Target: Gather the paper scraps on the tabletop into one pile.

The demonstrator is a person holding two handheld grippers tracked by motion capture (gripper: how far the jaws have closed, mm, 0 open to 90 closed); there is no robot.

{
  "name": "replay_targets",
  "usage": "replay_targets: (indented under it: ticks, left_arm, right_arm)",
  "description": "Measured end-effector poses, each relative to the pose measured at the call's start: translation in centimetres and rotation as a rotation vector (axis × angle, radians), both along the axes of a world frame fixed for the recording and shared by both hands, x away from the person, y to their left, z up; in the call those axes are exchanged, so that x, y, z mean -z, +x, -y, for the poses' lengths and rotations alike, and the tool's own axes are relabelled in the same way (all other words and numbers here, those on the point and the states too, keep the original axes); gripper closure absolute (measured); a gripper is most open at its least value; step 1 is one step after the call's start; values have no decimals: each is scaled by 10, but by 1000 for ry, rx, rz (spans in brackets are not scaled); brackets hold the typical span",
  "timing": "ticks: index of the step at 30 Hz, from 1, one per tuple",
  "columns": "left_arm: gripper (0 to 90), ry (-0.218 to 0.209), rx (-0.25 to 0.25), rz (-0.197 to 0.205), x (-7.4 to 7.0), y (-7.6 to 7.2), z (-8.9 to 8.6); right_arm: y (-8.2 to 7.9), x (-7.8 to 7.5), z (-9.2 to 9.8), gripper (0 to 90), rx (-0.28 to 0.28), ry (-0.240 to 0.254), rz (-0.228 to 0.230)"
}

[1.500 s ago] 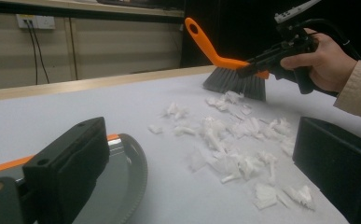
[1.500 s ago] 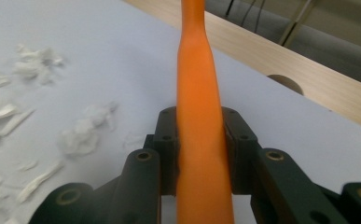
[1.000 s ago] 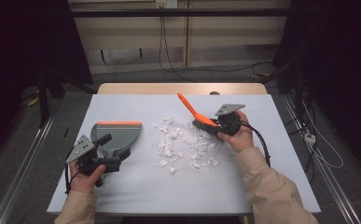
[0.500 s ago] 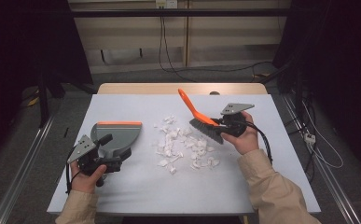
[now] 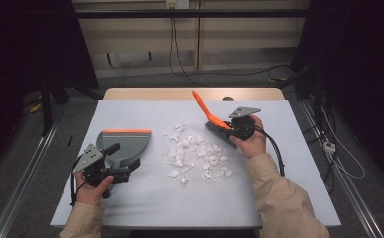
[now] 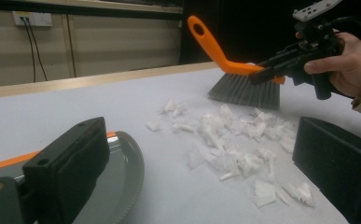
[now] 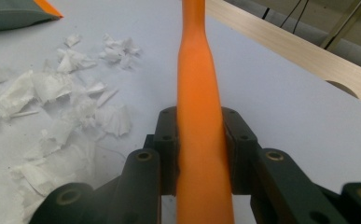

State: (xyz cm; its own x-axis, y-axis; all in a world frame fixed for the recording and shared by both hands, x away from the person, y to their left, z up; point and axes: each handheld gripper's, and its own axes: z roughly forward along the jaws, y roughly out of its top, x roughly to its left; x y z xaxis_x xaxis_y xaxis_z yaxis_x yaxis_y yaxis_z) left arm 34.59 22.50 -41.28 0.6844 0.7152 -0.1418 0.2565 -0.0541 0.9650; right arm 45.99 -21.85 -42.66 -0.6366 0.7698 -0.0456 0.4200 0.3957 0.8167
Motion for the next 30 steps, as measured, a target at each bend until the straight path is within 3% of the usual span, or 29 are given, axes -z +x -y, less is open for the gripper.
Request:
replay_targets:
  ticks: [6, 13, 18, 20, 22, 24, 30]
  left_arm:
    - [34, 0, -4, 0, 0, 0, -1]
    - [35, -1, 1, -1, 1, 0, 0]
    - [35, 0, -1, -2, 1, 0, 1]
    - [35, 2, 1, -1, 1, 0, 1]
    - [35, -1, -1, -3, 1, 0, 1]
    - [35, 3, 0, 0, 1, 0, 1]
    - [35, 2, -1, -1, 1, 0, 1]
  right_arm:
    - [-9, -2, -9, 715, -63, -36, -11]
    - [-23, -3, -15, 715, -135, -34, -22]
    - [-33, -4, -16, 716, -168, -14, -33]
    - [-35, -5, -14, 716, -184, 39, -72]
    - [-40, -5, -15, 716, -201, 39, -77]
    - [-44, -7, -15, 716, -212, 27, -72]
    - [-52, -24, -8, 716, -204, 110, -37]
